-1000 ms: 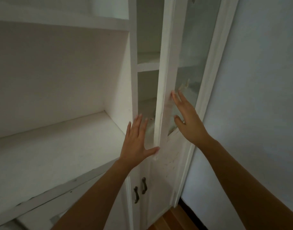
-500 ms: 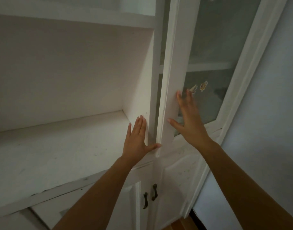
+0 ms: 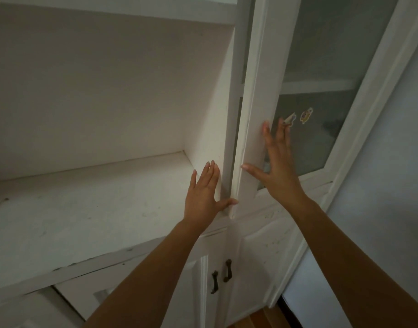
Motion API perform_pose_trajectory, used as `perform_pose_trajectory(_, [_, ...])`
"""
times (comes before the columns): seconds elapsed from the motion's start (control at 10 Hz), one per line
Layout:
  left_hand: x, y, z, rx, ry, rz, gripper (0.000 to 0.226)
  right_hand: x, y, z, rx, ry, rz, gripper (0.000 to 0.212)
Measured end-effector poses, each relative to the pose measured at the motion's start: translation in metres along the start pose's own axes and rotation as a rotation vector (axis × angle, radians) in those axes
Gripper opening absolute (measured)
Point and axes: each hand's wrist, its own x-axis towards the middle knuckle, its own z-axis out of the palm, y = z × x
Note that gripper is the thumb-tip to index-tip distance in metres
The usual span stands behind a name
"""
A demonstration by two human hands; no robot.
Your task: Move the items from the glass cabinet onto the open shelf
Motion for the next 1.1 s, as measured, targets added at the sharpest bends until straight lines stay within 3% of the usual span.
perform_pose_trajectory(0.3, [0.001, 0.003, 0.007, -0.022, 0.105, -0.055, 0.075, 0.014, -0.004, 0.014, -0.025, 0.022, 0.039, 0.091])
perform_pose_trajectory(0.6, [0.002, 0.004, 0.005, 0.009, 0.039, -0.098, 0.074, 0.012, -0.009, 0.007, -0.050, 0.021, 0.059, 0.090])
perform_pose_trajectory(0.8, [-0.002, 0.016, -0.008, 0.065, -0.009, -0.117, 0.069, 0.004, -0.014, -0.013, -0.007, -0.054, 0.052, 0.072])
perform_pose_trajectory(1.0, [0.000, 0.016, -0.038, 0.020, -0.077, -0.035, 0.062, -0.029, -0.021, -0.037, -0.021, 0.008, 0.079, 0.041])
perform_pose_trajectory(1.1, [-0.007, 0.016, -0.051, 0.028, -0.058, 0.031, 0.055, -0.048, -0.024, -0.050, -0.048, 0.007, 0.076, 0.040])
